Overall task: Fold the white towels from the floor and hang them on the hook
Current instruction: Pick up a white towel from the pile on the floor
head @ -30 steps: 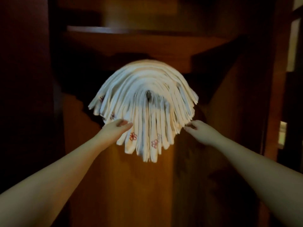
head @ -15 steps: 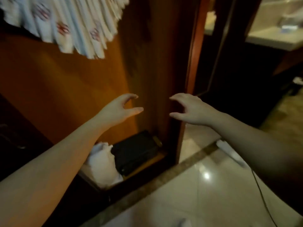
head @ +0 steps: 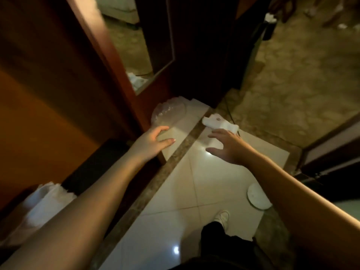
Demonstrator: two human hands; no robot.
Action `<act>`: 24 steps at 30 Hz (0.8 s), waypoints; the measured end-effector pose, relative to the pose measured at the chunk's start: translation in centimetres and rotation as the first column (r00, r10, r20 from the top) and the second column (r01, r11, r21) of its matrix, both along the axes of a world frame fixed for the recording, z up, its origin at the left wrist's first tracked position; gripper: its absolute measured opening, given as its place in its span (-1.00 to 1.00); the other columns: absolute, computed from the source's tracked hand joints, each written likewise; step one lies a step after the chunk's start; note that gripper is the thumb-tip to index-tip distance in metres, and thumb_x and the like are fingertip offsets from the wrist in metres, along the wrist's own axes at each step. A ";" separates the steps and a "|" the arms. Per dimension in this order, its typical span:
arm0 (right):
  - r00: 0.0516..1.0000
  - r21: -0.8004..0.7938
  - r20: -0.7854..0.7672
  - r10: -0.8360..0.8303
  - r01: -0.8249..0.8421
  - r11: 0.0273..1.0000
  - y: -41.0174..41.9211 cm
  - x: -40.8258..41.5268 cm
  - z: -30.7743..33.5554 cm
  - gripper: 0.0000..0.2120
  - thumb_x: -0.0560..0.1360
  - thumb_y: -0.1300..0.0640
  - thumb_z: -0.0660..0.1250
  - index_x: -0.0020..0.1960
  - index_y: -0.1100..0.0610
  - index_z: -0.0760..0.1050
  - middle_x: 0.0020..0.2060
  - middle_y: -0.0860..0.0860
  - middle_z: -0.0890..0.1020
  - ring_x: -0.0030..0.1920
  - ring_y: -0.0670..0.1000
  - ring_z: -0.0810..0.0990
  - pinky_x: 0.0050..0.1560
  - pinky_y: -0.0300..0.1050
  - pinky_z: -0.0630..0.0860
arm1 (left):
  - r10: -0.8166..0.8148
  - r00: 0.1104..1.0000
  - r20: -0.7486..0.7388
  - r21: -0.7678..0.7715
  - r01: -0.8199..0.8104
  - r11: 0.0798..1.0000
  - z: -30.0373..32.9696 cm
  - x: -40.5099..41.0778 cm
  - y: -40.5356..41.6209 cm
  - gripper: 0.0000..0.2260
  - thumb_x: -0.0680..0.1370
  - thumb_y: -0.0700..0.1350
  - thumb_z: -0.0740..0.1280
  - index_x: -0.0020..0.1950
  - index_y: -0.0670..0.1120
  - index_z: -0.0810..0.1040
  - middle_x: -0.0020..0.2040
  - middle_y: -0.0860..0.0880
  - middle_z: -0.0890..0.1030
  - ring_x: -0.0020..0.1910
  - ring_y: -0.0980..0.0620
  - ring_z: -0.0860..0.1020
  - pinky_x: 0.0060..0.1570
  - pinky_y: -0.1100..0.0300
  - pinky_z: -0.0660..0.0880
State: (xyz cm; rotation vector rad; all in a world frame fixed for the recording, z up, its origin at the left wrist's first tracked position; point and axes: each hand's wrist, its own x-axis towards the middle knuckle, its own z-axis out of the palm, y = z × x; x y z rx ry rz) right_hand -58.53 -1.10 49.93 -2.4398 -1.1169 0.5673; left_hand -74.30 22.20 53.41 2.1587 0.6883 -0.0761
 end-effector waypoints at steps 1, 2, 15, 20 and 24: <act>0.999 -0.009 -0.025 -0.027 0.027 1.000 -0.9 2.1 -0.8 -0.42 0.54 -0.16 0.38 0.47 0.07 0.43 0.49 0.03 0.39 0.49 0.05 0.31 0.46 -0.04 0.19 | -0.013 1.000 -0.004 -0.032 0.012 0.999 -0.8 2.9 -0.5 -0.53 0.53 0.17 0.42 0.41 0.15 0.45 0.38 0.12 0.47 0.37 0.09 0.44 0.18 0.30 0.38; 0.997 -0.026 -0.052 -0.052 0.051 0.998 -1.8 4.3 -1.7 -0.43 0.55 -0.17 0.37 0.48 0.06 0.42 0.49 0.02 0.39 0.49 0.05 0.31 0.46 -0.05 0.19 | -0.028 1.000 -0.015 -0.061 0.027 0.998 -1.5 5.9 -1.0 -0.55 0.52 0.18 0.42 0.40 0.18 0.46 0.39 0.12 0.47 0.34 0.12 0.45 0.17 0.26 0.41; 0.929 -0.322 -0.197 -0.313 0.240 0.916 -8.0 29.1 -10.7 -0.43 0.55 -0.27 0.27 0.45 0.01 0.43 0.46 0.00 0.41 0.45 0.06 0.35 0.43 0.06 0.30 | -0.205 0.957 -0.206 -0.189 0.167 0.968 -11.2 36.3 -4.6 -0.49 0.49 0.20 0.41 0.41 0.12 0.47 0.39 0.00 0.48 0.34 0.05 0.44 0.13 0.12 0.39; 0.891 -0.385 -0.232 -0.390 0.284 0.878 -6.9 37.5 -14.6 -0.45 0.55 -0.24 0.28 0.44 0.02 0.44 0.45 0.01 0.41 0.45 0.07 0.35 0.42 0.06 0.30 | -0.289 0.915 -0.282 -0.168 0.249 0.954 -16.8 46.7 -3.3 -0.52 0.54 0.15 0.39 0.44 0.08 0.44 0.42 0.00 0.47 0.35 -0.01 0.45 0.10 0.13 0.36; 0.867 -0.450 -0.247 -0.433 0.293 0.844 -5.4 44.7 -19.1 -0.46 0.57 -0.22 0.26 0.46 0.03 0.42 0.46 0.03 0.39 0.44 0.08 0.36 0.39 0.03 0.31 | -0.369 0.872 -0.320 -0.194 0.321 0.927 -22.0 55.8 -1.8 -0.50 0.57 0.11 0.38 0.48 0.02 0.41 0.39 -0.04 0.50 0.31 -0.03 0.48 0.14 0.11 0.40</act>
